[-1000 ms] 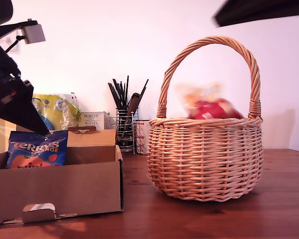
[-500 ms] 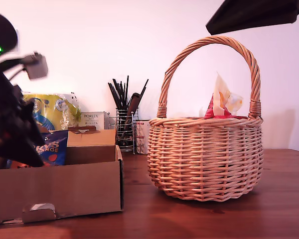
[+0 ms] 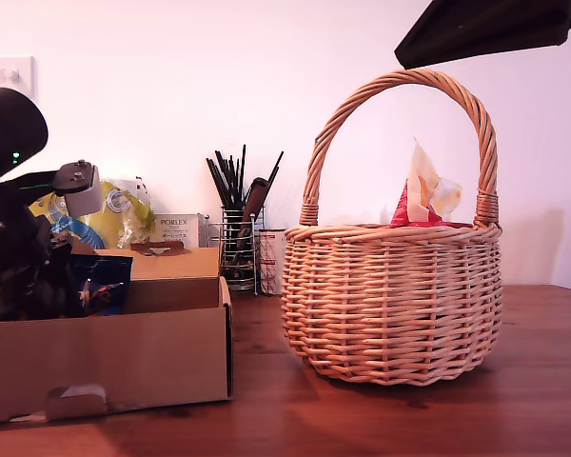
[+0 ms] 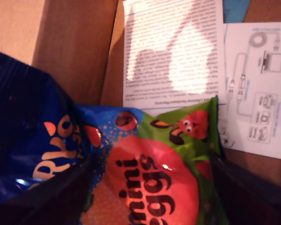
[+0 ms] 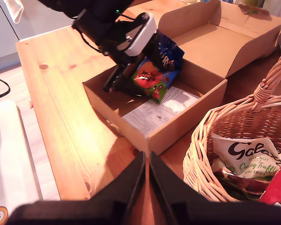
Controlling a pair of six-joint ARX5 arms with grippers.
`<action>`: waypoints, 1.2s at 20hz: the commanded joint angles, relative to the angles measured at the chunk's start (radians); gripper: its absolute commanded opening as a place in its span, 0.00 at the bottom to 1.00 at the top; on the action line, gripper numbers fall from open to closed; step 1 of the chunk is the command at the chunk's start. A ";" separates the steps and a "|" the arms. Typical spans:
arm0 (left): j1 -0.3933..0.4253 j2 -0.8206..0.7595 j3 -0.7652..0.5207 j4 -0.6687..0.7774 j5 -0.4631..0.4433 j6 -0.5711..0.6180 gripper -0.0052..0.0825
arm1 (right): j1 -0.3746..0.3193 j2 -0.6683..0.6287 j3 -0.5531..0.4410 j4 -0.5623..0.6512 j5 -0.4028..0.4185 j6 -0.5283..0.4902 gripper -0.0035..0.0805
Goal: Move the bags of Easter eggs from the cardboard box on the left into the woven basket on the right side.
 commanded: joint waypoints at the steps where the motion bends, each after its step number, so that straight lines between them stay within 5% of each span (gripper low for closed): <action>1: 0.007 0.060 -0.032 -0.019 -0.013 0.008 0.87 | 0.002 -0.002 0.004 0.006 0.008 0.000 0.03; 3: 0.007 0.058 -0.032 -0.020 -0.014 0.008 0.82 | 0.002 -0.002 0.004 0.010 0.019 0.000 0.03; 7: 0.007 0.058 -0.031 -0.086 -0.014 0.007 0.30 | 0.002 -0.002 0.004 0.016 0.025 0.000 0.03; 8: 0.007 0.058 -0.031 -0.100 -0.014 0.008 0.25 | 0.002 -0.002 0.004 0.018 0.025 0.000 0.03; 24: -0.002 -0.144 -0.015 -0.177 -0.014 -0.030 0.22 | 0.002 -0.002 0.004 0.030 0.025 0.001 0.03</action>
